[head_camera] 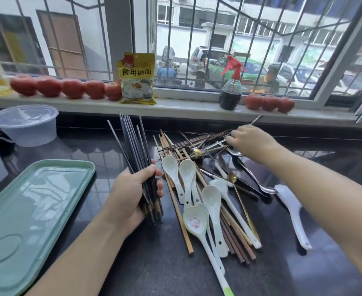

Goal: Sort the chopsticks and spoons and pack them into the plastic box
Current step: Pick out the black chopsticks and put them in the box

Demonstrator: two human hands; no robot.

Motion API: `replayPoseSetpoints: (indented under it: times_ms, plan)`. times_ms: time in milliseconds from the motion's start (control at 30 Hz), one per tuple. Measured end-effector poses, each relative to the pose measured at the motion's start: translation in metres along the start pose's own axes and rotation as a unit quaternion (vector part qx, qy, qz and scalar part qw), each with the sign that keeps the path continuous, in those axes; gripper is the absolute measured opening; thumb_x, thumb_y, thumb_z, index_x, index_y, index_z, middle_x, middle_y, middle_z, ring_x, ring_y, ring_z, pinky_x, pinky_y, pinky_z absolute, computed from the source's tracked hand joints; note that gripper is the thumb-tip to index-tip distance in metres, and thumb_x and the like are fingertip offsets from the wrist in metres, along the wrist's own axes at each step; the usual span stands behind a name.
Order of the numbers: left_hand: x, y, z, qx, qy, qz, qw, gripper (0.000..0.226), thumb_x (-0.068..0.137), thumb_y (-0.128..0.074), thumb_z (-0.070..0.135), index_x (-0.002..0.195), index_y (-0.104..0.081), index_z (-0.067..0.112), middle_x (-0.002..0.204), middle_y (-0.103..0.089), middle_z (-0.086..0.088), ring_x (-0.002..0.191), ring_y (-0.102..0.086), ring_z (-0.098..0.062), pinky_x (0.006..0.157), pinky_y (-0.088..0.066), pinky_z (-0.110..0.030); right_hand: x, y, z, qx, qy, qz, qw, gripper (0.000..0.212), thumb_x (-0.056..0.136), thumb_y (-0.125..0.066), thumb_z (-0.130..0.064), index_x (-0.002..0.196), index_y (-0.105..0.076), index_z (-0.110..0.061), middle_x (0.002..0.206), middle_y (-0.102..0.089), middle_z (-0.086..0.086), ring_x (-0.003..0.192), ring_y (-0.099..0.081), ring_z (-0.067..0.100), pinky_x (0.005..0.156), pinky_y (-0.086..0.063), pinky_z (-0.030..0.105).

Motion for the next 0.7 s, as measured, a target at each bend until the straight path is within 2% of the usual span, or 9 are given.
replayPoseSetpoints:
  times_ms: [133, 233, 267, 367, 400, 433, 533, 600, 700]
  plan:
    - [0.0, -0.001, -0.003, -0.004, 0.008, -0.001, 1.0, 0.012, 0.103, -0.055, 0.007, 0.113, -0.06, 0.006, 0.082, -0.06, -0.007, 0.063, -0.055, -0.015, 0.051, -0.049, -0.027, -0.023, 0.014, 0.036, 0.011, -0.169, 0.074, 0.983, 0.023, 0.066, -0.078, 0.001, 0.083, -0.067, -0.01, 0.083, -0.064, 0.013, 0.083, -0.06, 0.036, 0.076, -0.05, 0.044]
    - [-0.003, -0.004, -0.001, 0.013, -0.011, 0.01, 1.0, 0.009, 0.103, -0.055, 0.007, 0.111, -0.059, 0.004, 0.087, -0.066, -0.01, 0.072, -0.067, -0.02, 0.057, -0.055, -0.03, -0.03, 0.04, 0.027, 0.211, -0.315, 0.113, 0.918, 0.02, 0.08, -0.068, 0.003, 0.096, -0.071, -0.009, 0.097, -0.059, 0.014, 0.086, -0.06, 0.037, 0.075, -0.05, 0.042]
    - [-0.004, -0.004, 0.0, 0.021, -0.017, 0.015, 1.0, 0.009, 0.104, -0.055, 0.007, 0.111, -0.06, 0.004, 0.093, -0.07, -0.012, 0.079, -0.073, -0.023, 0.061, -0.058, -0.032, -0.03, 0.054, 0.016, 0.352, -0.348, 0.115, 0.861, 0.016, 0.088, -0.064, -0.002, 0.1, -0.072, -0.01, 0.1, -0.059, 0.013, 0.087, -0.062, 0.037, 0.077, -0.051, 0.041]
    - [-0.009, -0.01, 0.003, 0.018, -0.024, 0.004, 1.0, 0.012, 0.105, -0.052, 0.006, 0.116, -0.057, 0.003, 0.113, -0.075, -0.018, 0.099, -0.076, -0.035, 0.077, -0.063, -0.045, -0.018, 0.102, -0.046, 0.761, -0.276, 0.031, 0.585, 0.009, 0.096, -0.063, -0.004, 0.099, -0.071, -0.004, 0.09, -0.069, 0.013, 0.077, -0.071, 0.027, 0.079, -0.063, 0.044]
    - [-0.011, -0.013, 0.003, 0.025, -0.023, -0.008, 0.999, 0.014, 0.106, -0.051, 0.006, 0.119, -0.056, 0.004, 0.116, -0.075, -0.019, 0.102, -0.075, -0.038, 0.082, -0.062, -0.05, -0.014, 0.119, -0.067, 0.811, -0.241, 0.003, 0.533, 0.009, 0.096, -0.063, -0.002, 0.101, -0.069, 0.0, 0.087, -0.069, 0.014, 0.073, -0.072, 0.024, 0.075, -0.064, 0.041]
    - [-0.013, -0.016, 0.004, 0.035, -0.02, -0.022, 0.999, 0.017, 0.106, -0.05, 0.006, 0.122, -0.056, 0.004, 0.118, -0.074, -0.019, 0.105, -0.074, -0.039, 0.086, -0.06, -0.055, -0.01, 0.133, -0.082, 0.83, -0.217, -0.012, 0.514, 0.009, 0.095, -0.063, -0.001, 0.102, -0.068, 0.002, 0.085, -0.069, 0.014, 0.072, -0.072, 0.022, 0.073, -0.064, 0.041]
    - [-0.017, -0.021, 0.005, 0.026, -0.008, -0.065, 0.998, 0.026, 0.105, -0.05, 0.007, 0.128, -0.063, 0.008, 0.119, -0.074, -0.019, 0.106, -0.073, -0.04, 0.085, -0.061, -0.059, 0.006, 0.151, -0.114, 0.824, -0.205, -0.014, 0.528, 0.009, 0.092, -0.064, -0.006, 0.099, -0.07, -0.003, 0.08, -0.069, 0.01, 0.071, -0.07, 0.024, 0.06, -0.063, 0.045]
    - [-0.015, -0.02, 0.005, 0.003, 0.002, -0.07, 0.998, 0.025, 0.105, -0.05, 0.008, 0.126, -0.064, 0.01, 0.111, -0.075, -0.016, 0.093, -0.076, -0.035, 0.072, -0.064, -0.05, 0.02, 0.153, -0.118, 0.807, -0.189, -0.011, 0.559, 0.008, 0.093, -0.066, -0.015, 0.094, -0.073, -0.01, 0.084, -0.071, 0.008, 0.075, -0.071, 0.026, 0.055, -0.06, 0.038]
    - [-0.007, -0.012, 0.006, -0.019, 0.001, -0.031, 0.999, 0.012, 0.103, -0.052, 0.004, 0.11, -0.061, 0.0, 0.089, -0.069, -0.011, 0.062, -0.063, -0.02, 0.052, -0.055, -0.032, 0.05, 0.128, -0.093, 0.686, -0.143, 0.044, 0.712, 0.016, 0.098, -0.063, -0.024, 0.09, -0.076, -0.022, 0.088, -0.075, -0.002, 0.081, -0.071, 0.018, 0.072, -0.058, 0.037]
Point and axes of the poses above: each hand's wrist, its own x-axis towards the middle knuckle, its own y-axis out of the back of the hand, z = x × y, the point moved 4 cm from there along x, towards the middle knuckle
